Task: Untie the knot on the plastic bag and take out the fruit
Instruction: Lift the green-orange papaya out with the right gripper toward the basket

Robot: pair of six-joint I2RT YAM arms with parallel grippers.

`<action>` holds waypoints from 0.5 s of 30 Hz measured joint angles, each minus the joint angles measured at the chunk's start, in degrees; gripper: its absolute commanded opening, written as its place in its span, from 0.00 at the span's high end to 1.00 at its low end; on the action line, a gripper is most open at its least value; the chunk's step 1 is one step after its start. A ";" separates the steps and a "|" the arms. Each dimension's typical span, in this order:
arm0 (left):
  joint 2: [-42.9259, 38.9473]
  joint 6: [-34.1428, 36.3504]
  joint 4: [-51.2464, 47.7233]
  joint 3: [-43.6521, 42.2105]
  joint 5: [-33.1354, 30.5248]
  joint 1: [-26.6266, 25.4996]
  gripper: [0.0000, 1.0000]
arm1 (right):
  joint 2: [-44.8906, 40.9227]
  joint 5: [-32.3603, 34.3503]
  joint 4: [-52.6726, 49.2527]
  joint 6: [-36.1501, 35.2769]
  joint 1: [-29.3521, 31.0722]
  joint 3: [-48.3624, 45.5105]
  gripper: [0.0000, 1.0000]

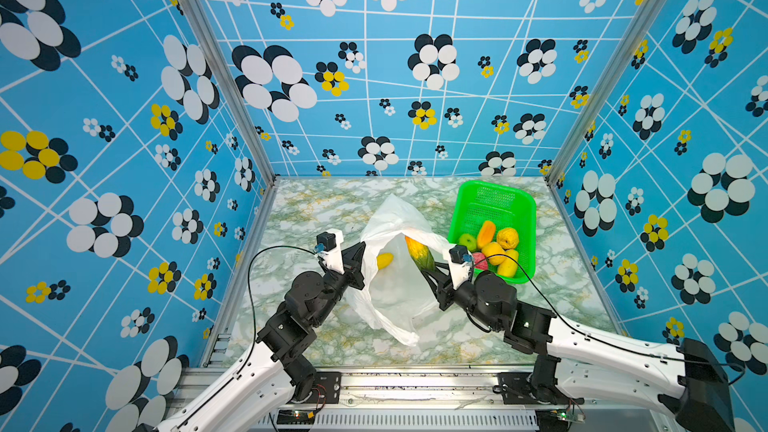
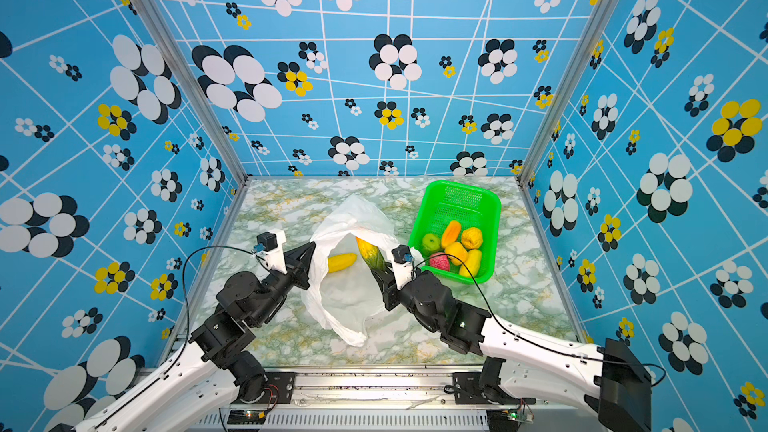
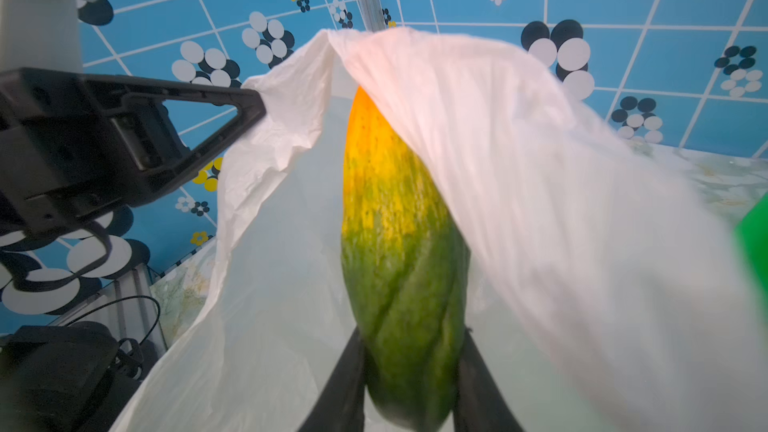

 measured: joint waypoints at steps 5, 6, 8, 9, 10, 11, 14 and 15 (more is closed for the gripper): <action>0.00 0.00 0.00 0.00 0.00 0.00 1.00 | -4.68 1.16 1.60 -1.11 0.00 -2.51 0.76; 0.00 0.00 0.00 0.00 0.00 -0.02 1.00 | -5.31 1.22 1.62 -1.36 0.00 -2.58 0.76; 0.00 0.00 0.00 0.00 0.00 -0.02 1.00 | -6.51 1.38 2.08 -1.81 -0.02 -2.73 0.76; 0.00 0.00 0.00 0.00 0.00 0.00 1.00 | -6.78 1.38 2.27 -1.97 -0.02 -2.73 0.76; 0.00 0.00 0.00 0.00 0.02 -0.02 1.00 | -6.78 1.33 2.58 -2.03 0.00 -2.73 0.76; 0.00 0.00 0.00 0.00 0.00 0.00 1.00 | -6.51 1.16 2.69 -2.08 0.00 -2.73 0.76; 0.00 0.00 0.00 0.00 0.00 -0.02 1.00 | -3.13 -0.50 2.64 -2.19 -0.02 -2.23 0.77; 0.00 0.00 0.00 0.00 0.00 -0.02 1.00 | -1.25 -1.42 2.64 -2.19 0.00 -1.70 0.77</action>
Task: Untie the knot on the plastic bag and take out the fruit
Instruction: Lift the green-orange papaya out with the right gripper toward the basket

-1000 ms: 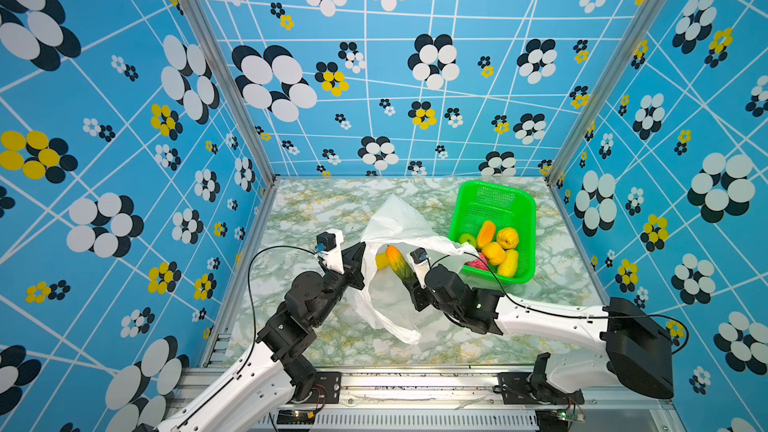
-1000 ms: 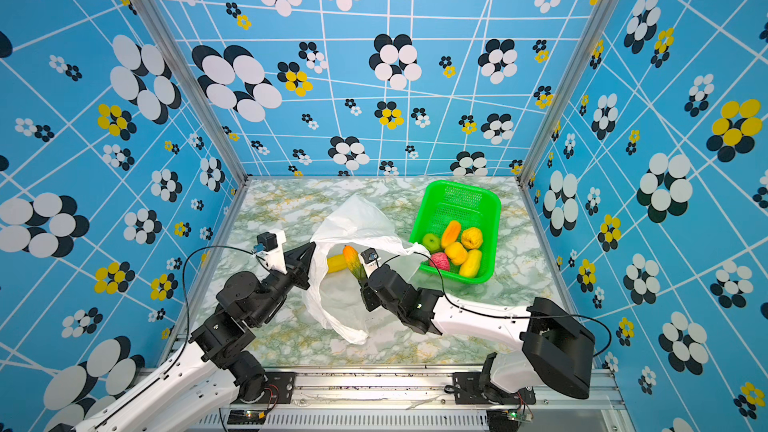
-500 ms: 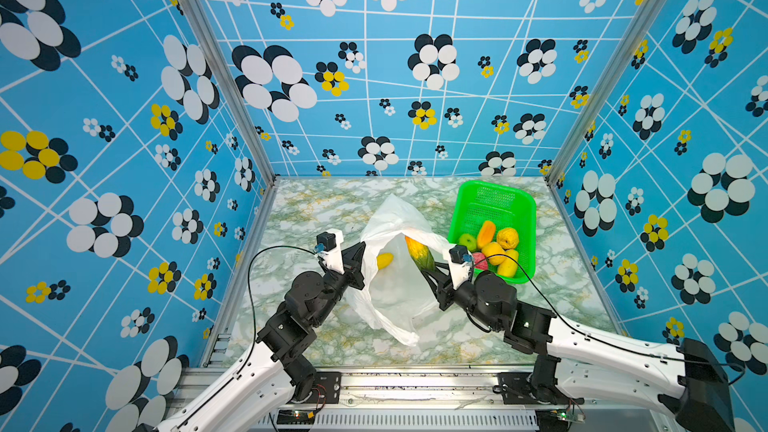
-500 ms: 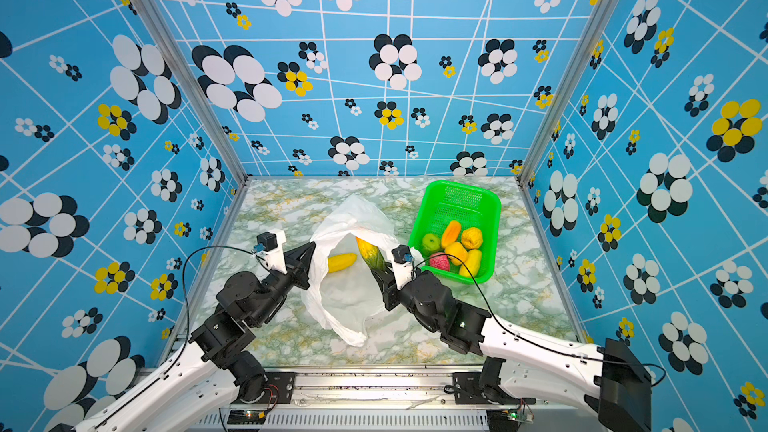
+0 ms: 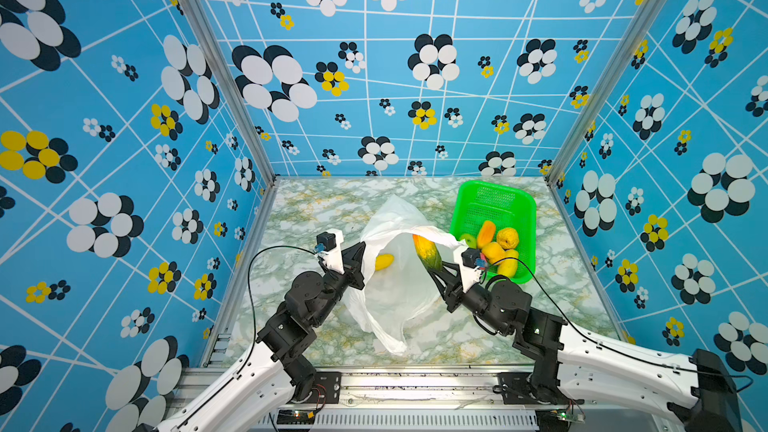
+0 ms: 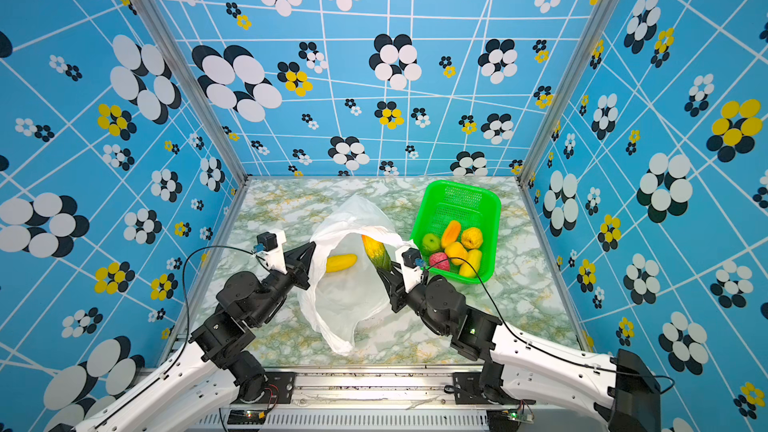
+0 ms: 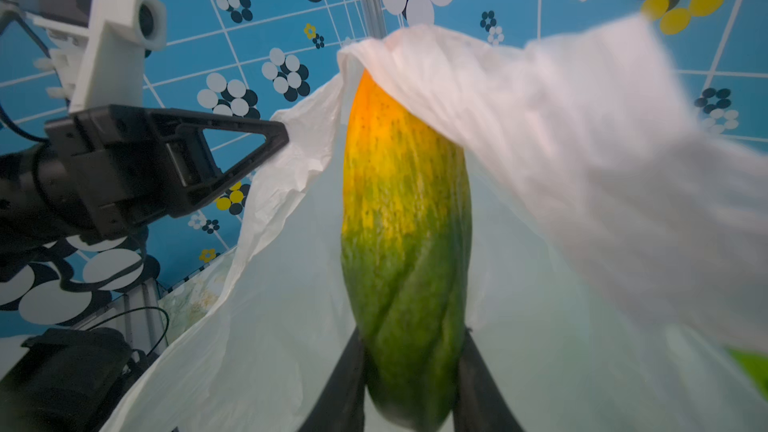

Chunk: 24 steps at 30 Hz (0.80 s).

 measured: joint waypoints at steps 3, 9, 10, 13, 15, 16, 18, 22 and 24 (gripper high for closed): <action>0.00 0.00 0.00 0.00 0.00 0.02 1.00 | 7.28 -3.17 -0.26 -0.02 0.35 2.82 0.80; 0.00 0.00 0.00 0.00 -0.02 0.02 1.00 | 12.68 -9.81 -0.17 -3.52 5.09 5.88 0.78; 0.00 0.00 0.00 0.00 -0.02 0.02 1.00 | 11.32 -10.73 0.26 -4.17 5.70 5.33 0.77; 0.02 0.00 0.00 0.00 -0.02 0.02 1.00 | 3.80 -11.19 2.27 -5.60 6.10 1.99 0.77; 0.02 0.00 0.00 0.00 -0.02 0.02 1.00 | -1.42 -9.64 3.41 -6.34 6.08 0.02 0.76; 0.02 0.00 0.00 0.00 0.00 0.02 1.00 | -3.76 -8.33 4.09 -6.69 6.08 -0.76 0.76; 0.02 -0.02 0.00 0.00 -0.02 0.02 1.00 | -6.84 -4.07 4.94 -7.02 6.08 -1.79 0.79; 0.00 -0.02 0.00 0.00 -0.02 0.02 1.00 | -9.01 9.66 1.60 -5.73 3.61 -1.97 0.90; 0.00 -0.02 0.00 0.00 -0.02 0.02 1.00 | -9.99 13.73 -1.66 -3.63 -0.66 -2.03 0.88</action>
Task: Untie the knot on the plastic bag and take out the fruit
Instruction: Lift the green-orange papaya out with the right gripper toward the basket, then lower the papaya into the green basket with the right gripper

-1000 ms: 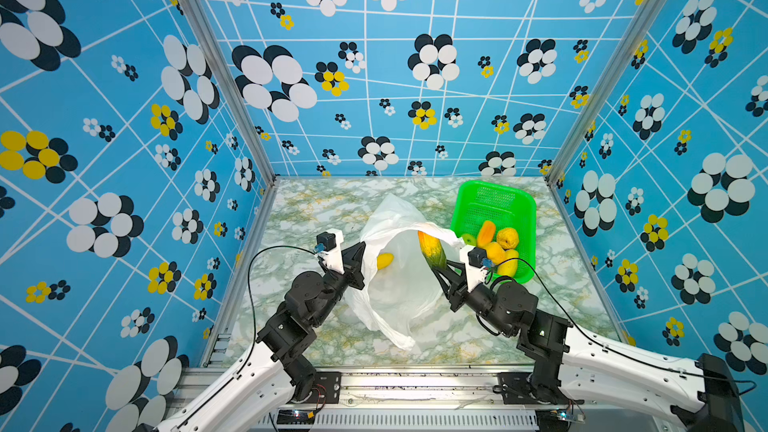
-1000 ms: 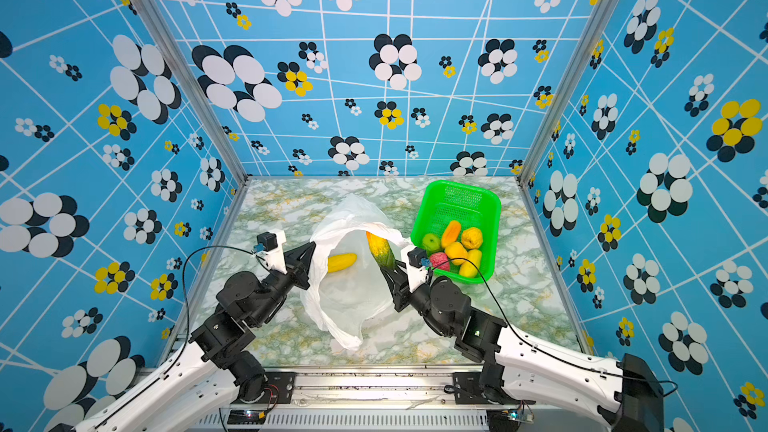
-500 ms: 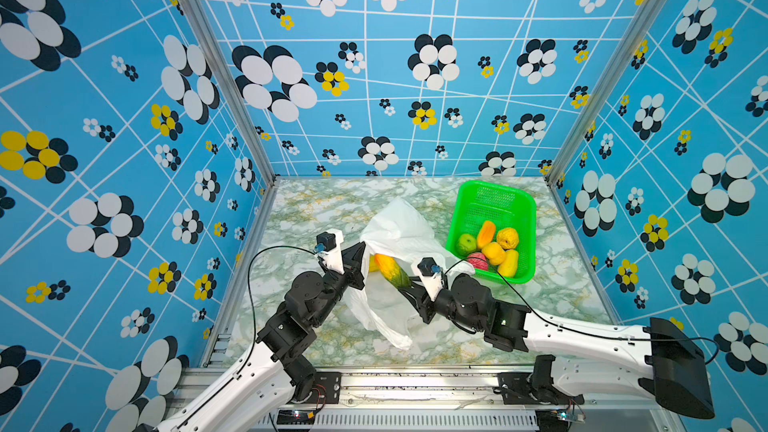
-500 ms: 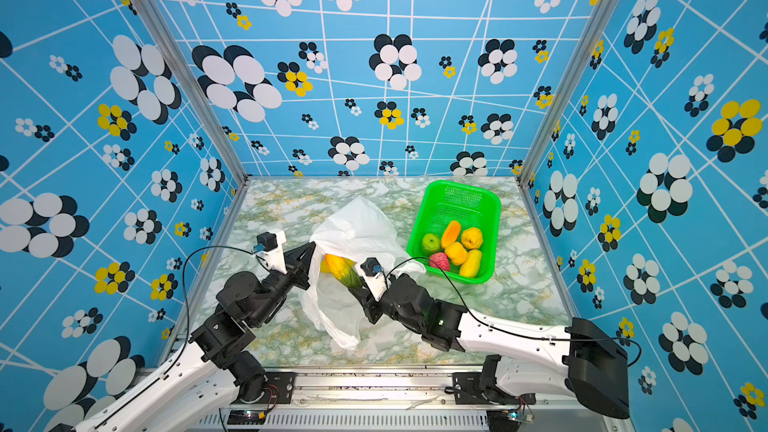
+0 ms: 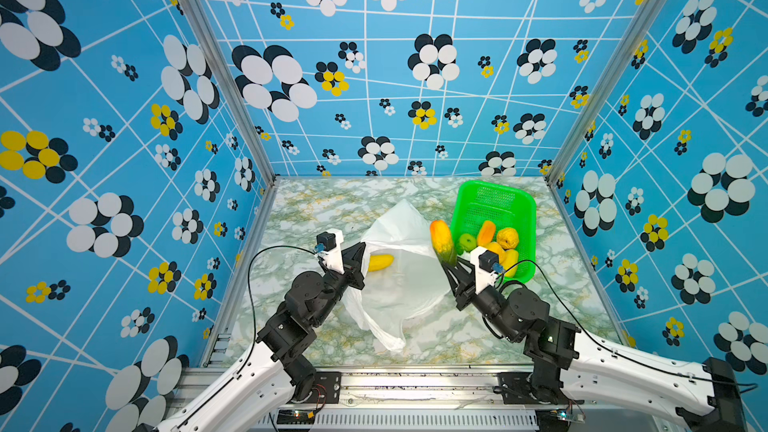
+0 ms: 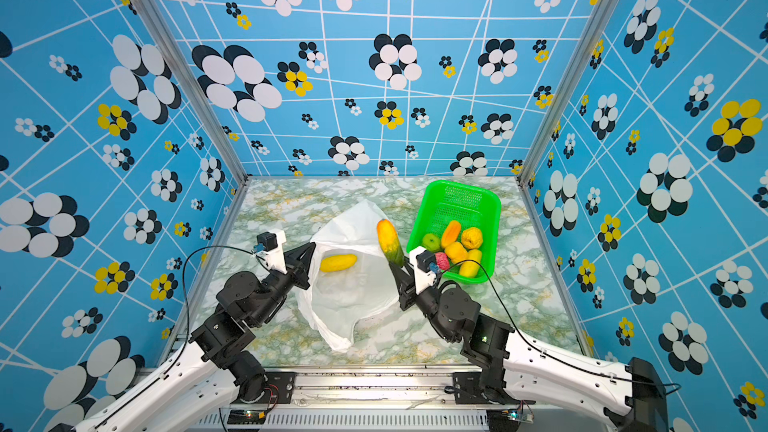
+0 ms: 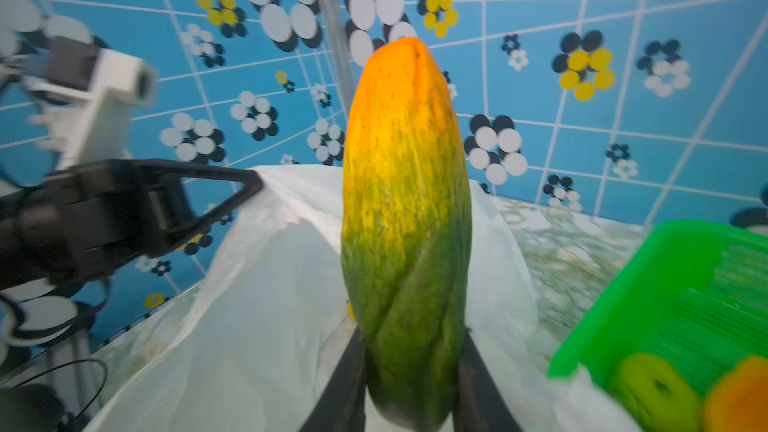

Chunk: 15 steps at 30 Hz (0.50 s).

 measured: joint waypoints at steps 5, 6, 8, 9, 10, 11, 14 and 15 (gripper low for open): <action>0.00 -0.07 0.00 0.00 0.02 0.00 1.00 | -4.79 2.38 -6.84 5.44 -13.84 -0.50 0.88; 0.00 -0.15 0.00 0.00 0.02 0.00 1.00 | -5.38 2.40 -7.80 6.19 -15.65 -0.50 0.88; 0.00 -0.37 0.00 0.00 0.02 0.00 1.00 | -5.84 2.29 -9.55 7.21 -19.02 -0.50 0.87; 0.00 -0.39 0.00 0.00 0.04 0.00 1.00 | -5.68 2.27 -10.45 7.76 -20.39 -0.48 0.88; 0.00 -0.39 0.00 0.00 0.04 0.00 1.00 | -5.22 2.01 -11.43 8.35 -21.99 -0.48 0.88; 0.00 -0.39 0.00 0.00 0.04 0.00 1.00 | -4.48 1.60 -12.48 8.85 -23.71 -0.33 0.88; 0.00 -0.42 0.00 0.00 0.04 0.00 1.00 | 0.11 -1.46 -15.34 11.17 -30.51 0.79 0.87; 0.00 -0.42 0.00 0.00 0.04 0.00 1.00 | 2.14 -2.97 -15.89 11.80 -32.89 1.31 0.87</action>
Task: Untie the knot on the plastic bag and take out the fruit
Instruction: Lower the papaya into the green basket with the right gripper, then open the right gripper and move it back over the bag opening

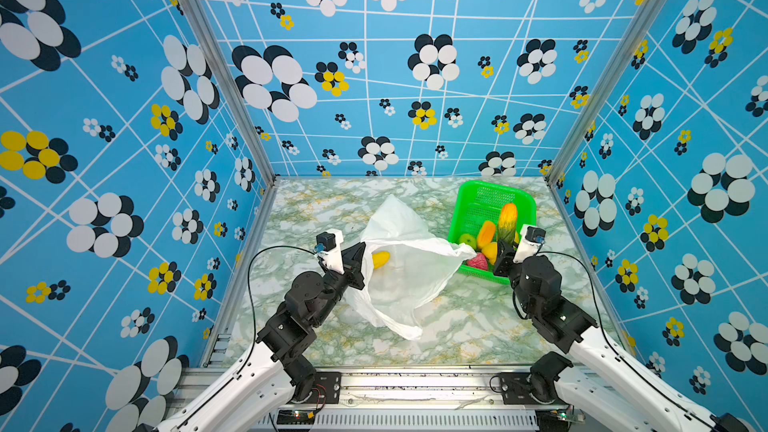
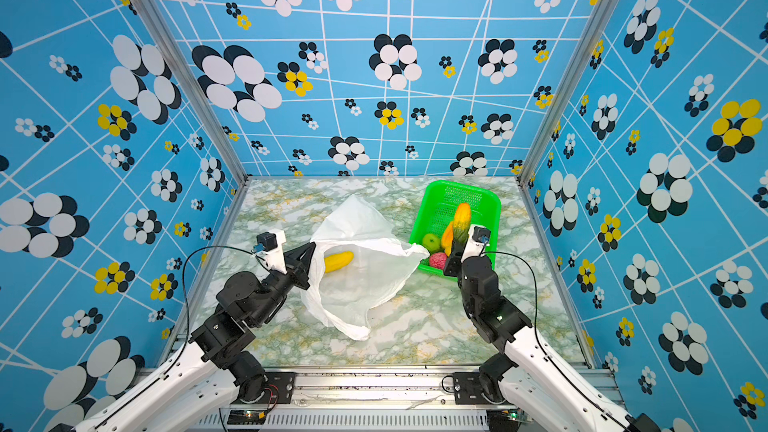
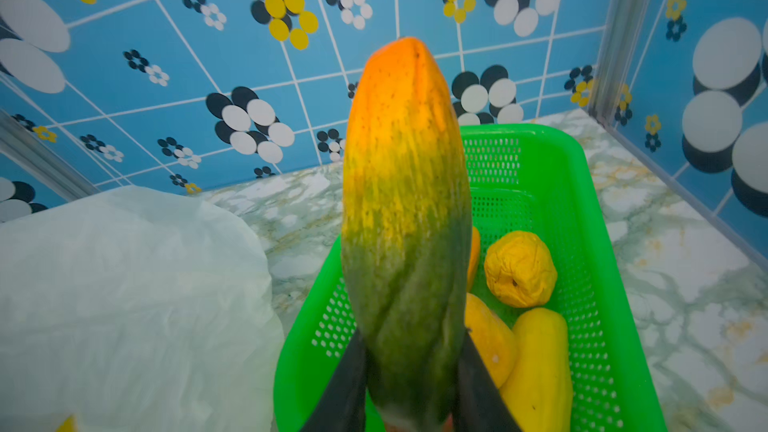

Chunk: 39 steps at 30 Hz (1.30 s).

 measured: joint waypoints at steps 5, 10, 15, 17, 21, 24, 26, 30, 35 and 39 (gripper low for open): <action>0.00 -0.04 0.00 0.00 0.00 0.00 1.00 | 16.63 -11.26 -4.17 2.16 -10.10 7.23 0.92; 0.00 -0.15 0.00 0.00 0.02 0.00 1.00 | 32.20 -19.91 -8.07 0.70 -11.21 17.68 0.88; 0.00 -0.15 0.00 0.00 0.02 0.00 1.00 | 39.39 -24.92 -9.53 -0.68 -11.21 21.64 0.72; 0.00 -0.15 0.00 0.00 0.02 0.00 1.00 | 40.00 -25.20 -9.60 -0.90 -11.32 21.92 0.62; 0.00 -0.17 0.00 0.00 0.02 0.00 1.00 | 40.00 -25.75 -9.75 -1.14 -11.47 22.16 0.54; -0.13 -0.17 0.00 0.00 0.02 0.00 1.00 | 39.98 -25.88 -9.73 -1.11 -11.50 22.14 0.47; -0.42 -0.20 0.00 0.00 0.00 0.00 1.00 | 39.82 -25.83 -9.73 -1.03 -11.50 21.92 0.44; -0.79 -0.24 0.00 0.00 0.02 0.00 1.00 | 38.21 -25.03 -9.81 -1.07 -11.47 20.85 0.44; -0.63 -0.68 0.00 0.00 0.04 0.00 1.00 | 33.24 -23.67 -9.86 -0.83 -11.47 18.99 0.44; -0.63 -0.87 0.00 0.00 0.24 0.00 1.00 | 23.54 -23.71 -8.44 -0.04 -11.47 14.25 0.43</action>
